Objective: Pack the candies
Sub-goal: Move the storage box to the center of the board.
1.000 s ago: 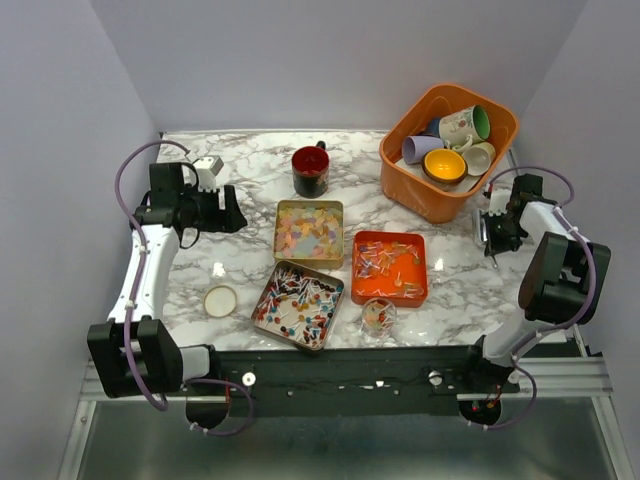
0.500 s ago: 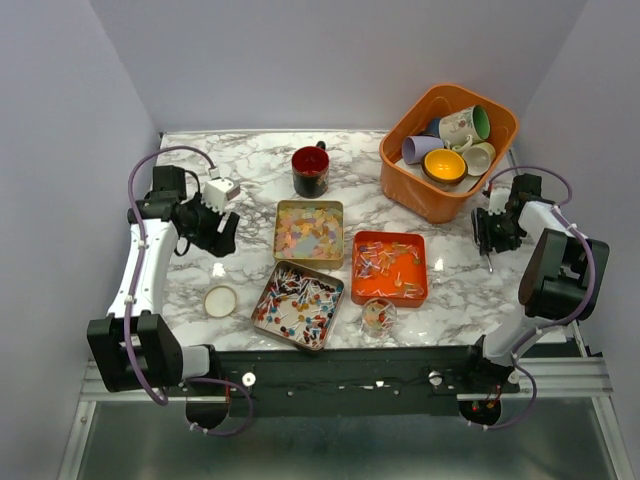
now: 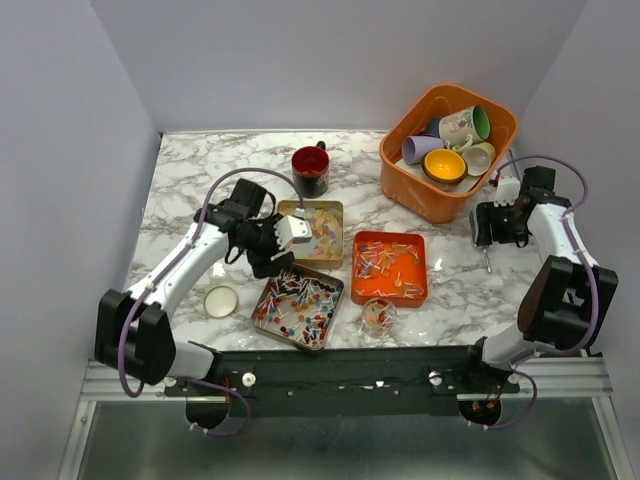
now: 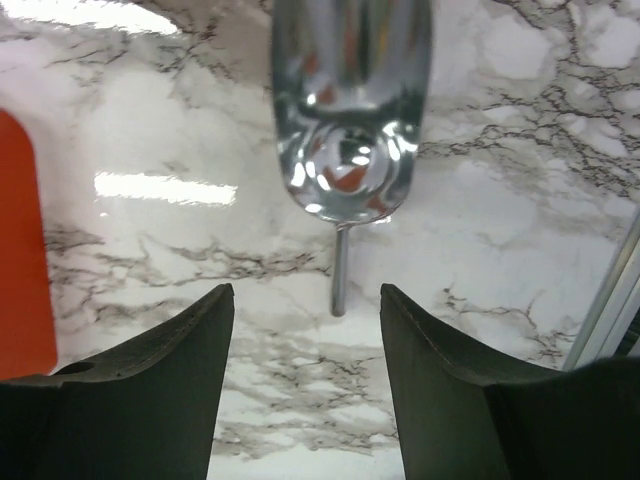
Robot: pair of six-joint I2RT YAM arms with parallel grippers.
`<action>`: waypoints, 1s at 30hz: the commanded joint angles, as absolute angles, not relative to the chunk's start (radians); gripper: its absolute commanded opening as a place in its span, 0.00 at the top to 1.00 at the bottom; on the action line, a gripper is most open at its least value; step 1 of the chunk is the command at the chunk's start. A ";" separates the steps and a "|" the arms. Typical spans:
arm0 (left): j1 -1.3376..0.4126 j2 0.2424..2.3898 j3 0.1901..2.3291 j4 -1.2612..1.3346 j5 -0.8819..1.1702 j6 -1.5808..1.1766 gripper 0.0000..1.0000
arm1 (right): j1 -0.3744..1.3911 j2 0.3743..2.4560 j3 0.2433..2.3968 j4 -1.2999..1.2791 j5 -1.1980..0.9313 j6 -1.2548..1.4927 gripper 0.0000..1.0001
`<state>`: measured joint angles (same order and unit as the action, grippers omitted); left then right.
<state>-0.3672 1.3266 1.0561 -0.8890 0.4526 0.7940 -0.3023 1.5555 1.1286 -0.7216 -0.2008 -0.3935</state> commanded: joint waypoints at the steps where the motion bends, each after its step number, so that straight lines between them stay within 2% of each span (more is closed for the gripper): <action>1: -0.414 1.462 1.152 -0.770 0.408 0.897 0.24 | -0.304 1.490 1.138 -0.821 -0.296 -0.388 0.33; 15: -0.499 1.738 1.371 -0.920 0.460 1.035 0.28 | -0.304 1.420 1.092 -0.845 -0.330 -0.408 0.33; 26: -0.549 1.809 1.401 -1.063 0.482 1.115 0.31 | -0.304 1.459 1.135 -0.859 -0.348 -0.408 0.33; 30: -0.569 1.815 1.368 -0.978 0.439 1.054 0.35 | -0.304 1.466 1.140 -0.857 -0.347 -0.411 0.33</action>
